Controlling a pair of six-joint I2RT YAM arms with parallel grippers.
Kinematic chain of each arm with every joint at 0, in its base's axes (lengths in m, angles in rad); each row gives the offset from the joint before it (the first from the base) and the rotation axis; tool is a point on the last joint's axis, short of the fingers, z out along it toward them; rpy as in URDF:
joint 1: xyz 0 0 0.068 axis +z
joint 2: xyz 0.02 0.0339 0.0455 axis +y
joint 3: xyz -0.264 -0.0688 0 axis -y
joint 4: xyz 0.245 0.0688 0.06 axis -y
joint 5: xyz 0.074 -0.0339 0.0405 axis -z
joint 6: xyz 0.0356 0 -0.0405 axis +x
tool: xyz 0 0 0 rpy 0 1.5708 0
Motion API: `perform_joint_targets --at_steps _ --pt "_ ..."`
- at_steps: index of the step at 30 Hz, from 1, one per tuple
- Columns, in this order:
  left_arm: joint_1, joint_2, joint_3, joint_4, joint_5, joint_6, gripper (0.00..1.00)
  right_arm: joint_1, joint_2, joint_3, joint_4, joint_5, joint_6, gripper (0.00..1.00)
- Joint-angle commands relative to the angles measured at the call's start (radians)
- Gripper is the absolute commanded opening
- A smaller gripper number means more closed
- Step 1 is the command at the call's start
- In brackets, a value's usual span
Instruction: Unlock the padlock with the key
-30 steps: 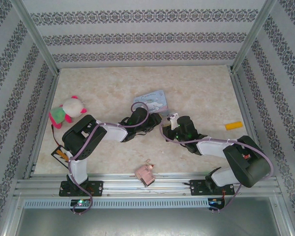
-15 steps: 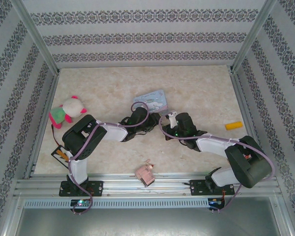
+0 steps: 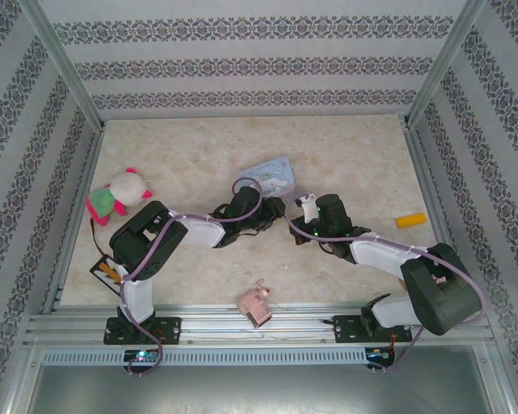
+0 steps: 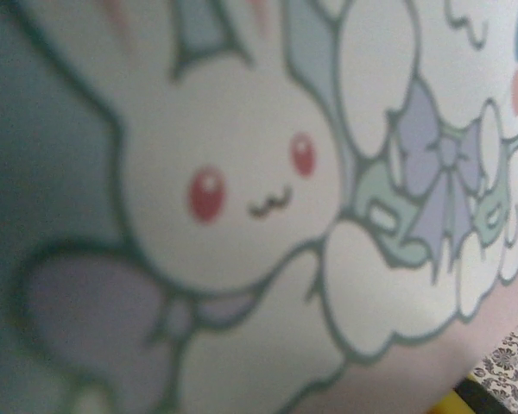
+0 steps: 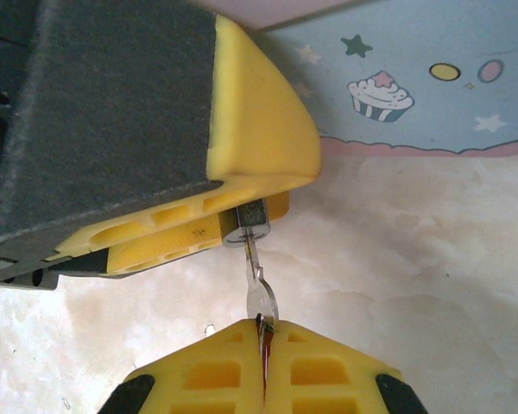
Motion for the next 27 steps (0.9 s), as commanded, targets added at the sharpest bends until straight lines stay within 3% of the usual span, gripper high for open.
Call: perform_joint_targets --at_steps 1,14,27 --pt "-0.017 -0.008 -0.014 -0.076 0.038 0.01 0.04 -0.023 -0.048 0.015 0.113 -0.019 -0.028 0.01" --pt "-0.018 0.001 -0.023 -0.052 0.042 -0.012 0.05 -0.024 -0.045 0.007 0.125 0.006 0.019 0.04" --pt "-0.016 0.0 -0.046 -0.037 0.034 -0.023 0.05 -0.038 -0.076 0.04 0.095 -0.066 0.037 0.09"
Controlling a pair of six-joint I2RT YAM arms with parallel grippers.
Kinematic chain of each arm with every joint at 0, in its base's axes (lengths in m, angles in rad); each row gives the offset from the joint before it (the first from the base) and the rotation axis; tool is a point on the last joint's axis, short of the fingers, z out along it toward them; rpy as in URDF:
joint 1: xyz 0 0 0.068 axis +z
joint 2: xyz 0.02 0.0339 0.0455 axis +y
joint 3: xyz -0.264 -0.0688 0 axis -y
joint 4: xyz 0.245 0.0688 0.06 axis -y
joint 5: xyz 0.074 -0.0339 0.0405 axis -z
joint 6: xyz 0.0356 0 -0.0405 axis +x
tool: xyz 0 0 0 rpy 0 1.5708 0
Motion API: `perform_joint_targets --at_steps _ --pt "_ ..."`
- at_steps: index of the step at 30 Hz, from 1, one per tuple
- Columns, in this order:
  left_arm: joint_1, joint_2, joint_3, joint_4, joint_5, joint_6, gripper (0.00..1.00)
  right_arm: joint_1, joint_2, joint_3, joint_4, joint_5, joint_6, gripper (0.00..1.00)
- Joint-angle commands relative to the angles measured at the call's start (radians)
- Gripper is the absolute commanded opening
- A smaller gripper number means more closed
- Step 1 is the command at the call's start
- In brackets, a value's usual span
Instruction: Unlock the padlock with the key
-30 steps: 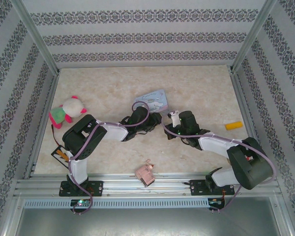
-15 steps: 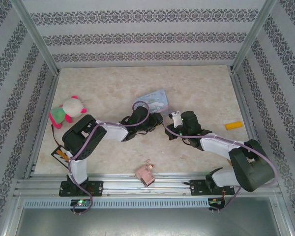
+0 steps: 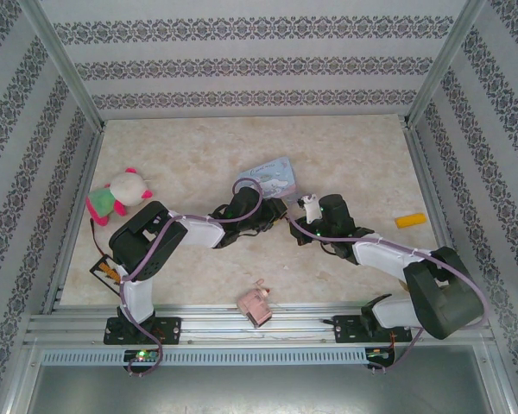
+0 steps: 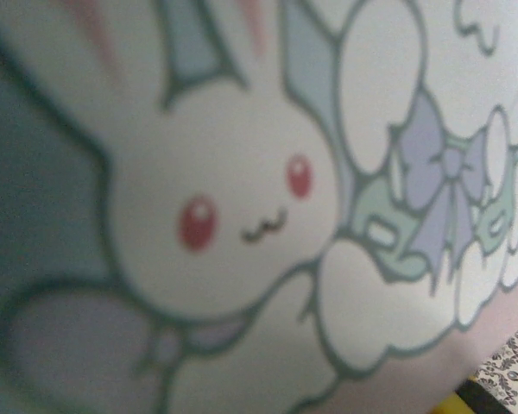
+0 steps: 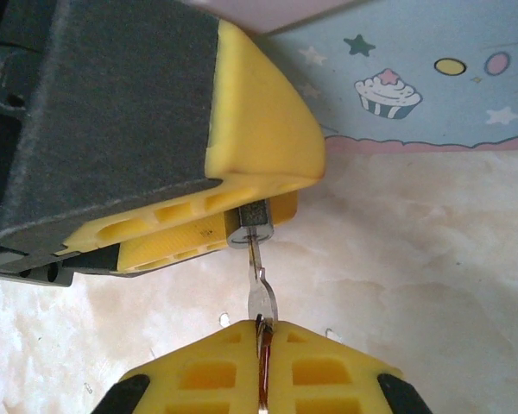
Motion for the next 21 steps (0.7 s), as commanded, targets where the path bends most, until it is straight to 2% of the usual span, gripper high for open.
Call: perform_joint_targets --at_steps 1,9,12,14,17,21 --pt "-0.014 0.005 -0.037 -0.048 0.009 -0.005 0.05 -0.019 -0.051 0.048 0.112 -0.021 0.028 0.1" --pt "-0.014 0.018 -0.031 -0.045 0.012 -0.011 0.05 -0.017 -0.035 0.034 0.136 -0.039 0.051 0.1" --pt "-0.014 0.018 -0.033 -0.048 0.013 -0.019 0.05 -0.017 -0.035 0.041 0.138 -0.04 0.055 0.0" --pt "-0.014 0.018 -0.031 -0.052 0.014 -0.022 0.05 -0.017 -0.036 0.052 0.123 -0.033 0.048 0.0" --pt "-0.014 0.018 -0.028 -0.051 0.014 -0.019 0.16 -0.014 -0.017 0.074 0.095 -0.019 0.044 0.0" --pt "-0.011 0.019 -0.03 -0.042 0.011 -0.017 0.2 -0.007 0.024 0.072 0.117 -0.002 0.066 0.0"
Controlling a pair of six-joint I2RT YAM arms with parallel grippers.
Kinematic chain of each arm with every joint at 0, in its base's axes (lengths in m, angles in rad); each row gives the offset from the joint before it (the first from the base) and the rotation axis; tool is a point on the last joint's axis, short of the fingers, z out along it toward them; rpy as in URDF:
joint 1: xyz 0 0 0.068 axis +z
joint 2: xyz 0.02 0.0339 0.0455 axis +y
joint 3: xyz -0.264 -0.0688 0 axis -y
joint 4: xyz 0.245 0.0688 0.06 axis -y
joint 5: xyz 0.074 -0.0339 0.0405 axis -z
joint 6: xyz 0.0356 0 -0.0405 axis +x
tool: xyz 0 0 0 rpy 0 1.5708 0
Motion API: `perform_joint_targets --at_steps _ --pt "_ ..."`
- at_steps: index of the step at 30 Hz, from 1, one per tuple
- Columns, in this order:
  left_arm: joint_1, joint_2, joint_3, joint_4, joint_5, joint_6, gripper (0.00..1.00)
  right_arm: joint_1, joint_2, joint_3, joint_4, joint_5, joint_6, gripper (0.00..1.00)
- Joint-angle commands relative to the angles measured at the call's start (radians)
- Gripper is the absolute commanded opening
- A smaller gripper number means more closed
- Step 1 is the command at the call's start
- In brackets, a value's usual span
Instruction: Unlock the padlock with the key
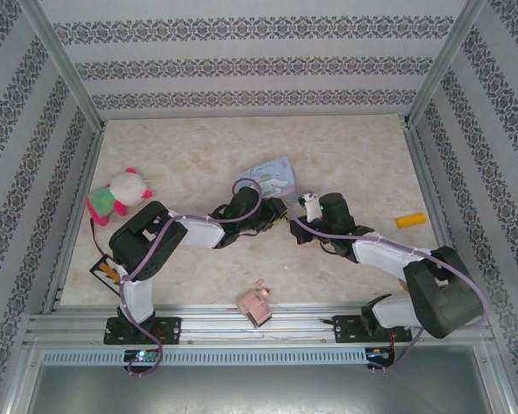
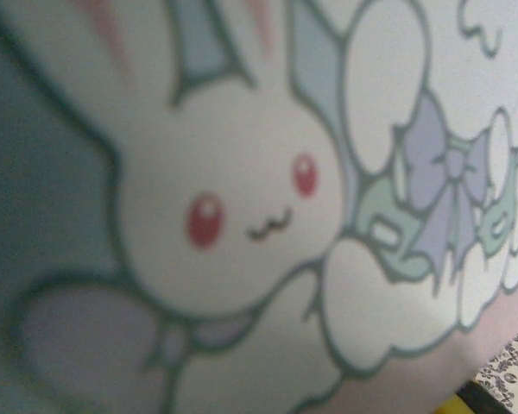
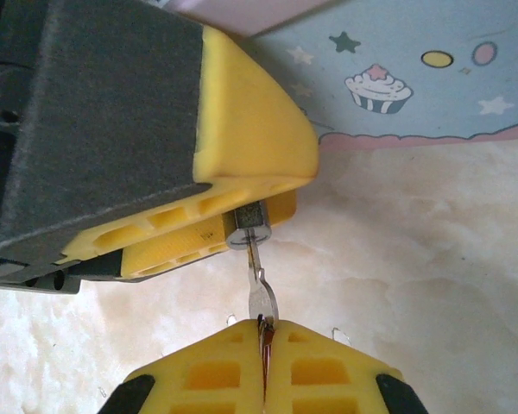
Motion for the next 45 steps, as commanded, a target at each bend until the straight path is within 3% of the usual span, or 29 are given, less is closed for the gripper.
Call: perform_joint_targets --at_steps 1,13,21,25,28,34,41,45 --pt "-0.012 0.02 -0.026 -0.044 0.02 -0.006 0.22 -0.002 0.021 0.054 0.138 0.014 0.027 0.0" --pt "-0.01 0.05 -0.026 -0.013 0.039 -0.006 0.35 0.003 0.1 0.043 0.218 0.002 0.074 0.0" --pt "-0.009 0.05 -0.038 0.003 0.039 0.006 0.51 0.003 0.137 0.041 0.248 -0.021 0.096 0.0" --pt "-0.009 0.046 -0.052 0.012 0.026 0.005 0.52 0.002 0.15 0.034 0.265 -0.023 0.105 0.0" --pt "-0.007 0.04 -0.07 0.026 0.015 0.002 0.61 -0.004 0.16 0.036 0.257 -0.013 0.117 0.0" --pt "-0.004 0.03 -0.1 0.058 -0.019 0.006 0.63 -0.012 0.161 0.023 0.256 0.0 0.153 0.0" --pt "0.008 -0.012 -0.15 0.121 -0.191 0.047 0.63 -0.021 0.18 0.022 0.259 -0.006 0.175 0.0" --pt "0.008 0.0 -0.14 0.188 -0.227 0.055 0.62 -0.024 0.186 0.024 0.268 -0.015 0.191 0.0"
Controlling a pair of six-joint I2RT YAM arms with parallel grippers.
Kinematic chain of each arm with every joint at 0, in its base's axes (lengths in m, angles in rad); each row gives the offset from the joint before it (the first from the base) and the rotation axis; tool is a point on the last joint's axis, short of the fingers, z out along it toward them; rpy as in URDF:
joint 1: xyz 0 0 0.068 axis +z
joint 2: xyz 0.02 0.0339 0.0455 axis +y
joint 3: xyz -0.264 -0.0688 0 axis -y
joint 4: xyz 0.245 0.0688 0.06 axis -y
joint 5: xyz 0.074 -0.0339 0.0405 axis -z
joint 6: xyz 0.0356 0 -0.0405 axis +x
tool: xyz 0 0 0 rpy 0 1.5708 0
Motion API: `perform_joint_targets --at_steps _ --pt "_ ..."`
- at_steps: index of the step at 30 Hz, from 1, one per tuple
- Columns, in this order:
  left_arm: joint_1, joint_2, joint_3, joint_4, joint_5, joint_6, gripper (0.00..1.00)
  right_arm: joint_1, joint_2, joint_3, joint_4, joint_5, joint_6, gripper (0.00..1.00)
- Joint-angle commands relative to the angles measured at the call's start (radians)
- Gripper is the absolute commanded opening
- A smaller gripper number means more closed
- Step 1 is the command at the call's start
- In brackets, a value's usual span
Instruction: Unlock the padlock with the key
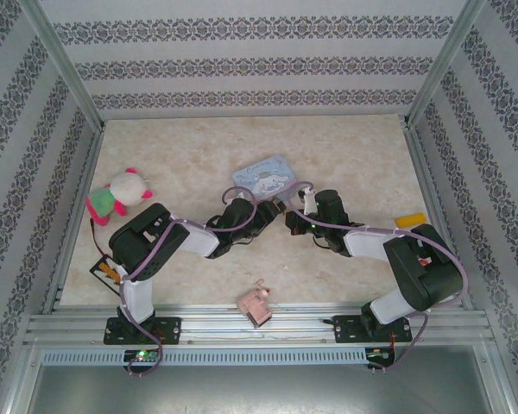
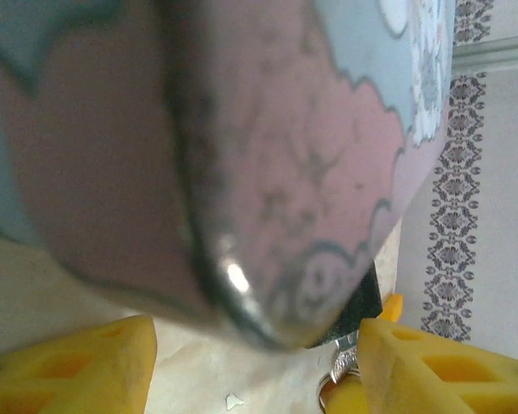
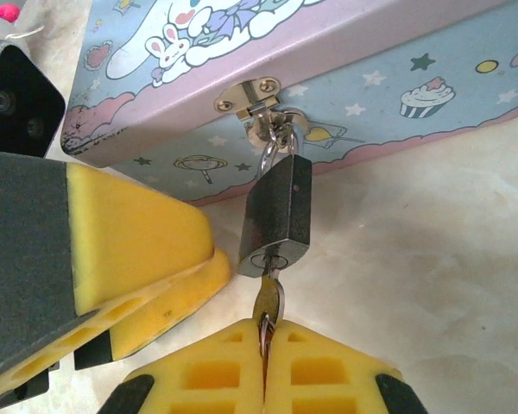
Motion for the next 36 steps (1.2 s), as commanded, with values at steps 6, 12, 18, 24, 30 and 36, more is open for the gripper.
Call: perform_joint_targets --at_steps 6,12,18,24,30,36 --pt "0.005 0.045 0.017 0.127 -0.089 -0.015 0.56 -0.011 0.034 0.017 0.08 -0.032 0.057 0.0" --pt "0.005 0.042 0.019 0.135 -0.152 0.014 0.52 -0.016 0.051 0.041 0.085 -0.061 0.077 0.0" --pt "0.005 0.073 0.04 0.146 -0.145 0.008 0.57 -0.023 0.071 0.055 0.101 -0.083 0.105 0.0" --pt "0.005 0.096 0.077 0.117 -0.13 0.032 0.68 -0.034 0.091 0.056 0.131 -0.11 0.126 0.0" --pt "0.008 0.126 0.097 0.136 -0.115 0.029 0.58 -0.039 0.09 0.054 0.146 -0.124 0.147 0.0" --pt "0.008 0.155 0.108 0.177 -0.102 0.011 0.47 -0.039 0.095 0.049 0.154 -0.126 0.156 0.0"
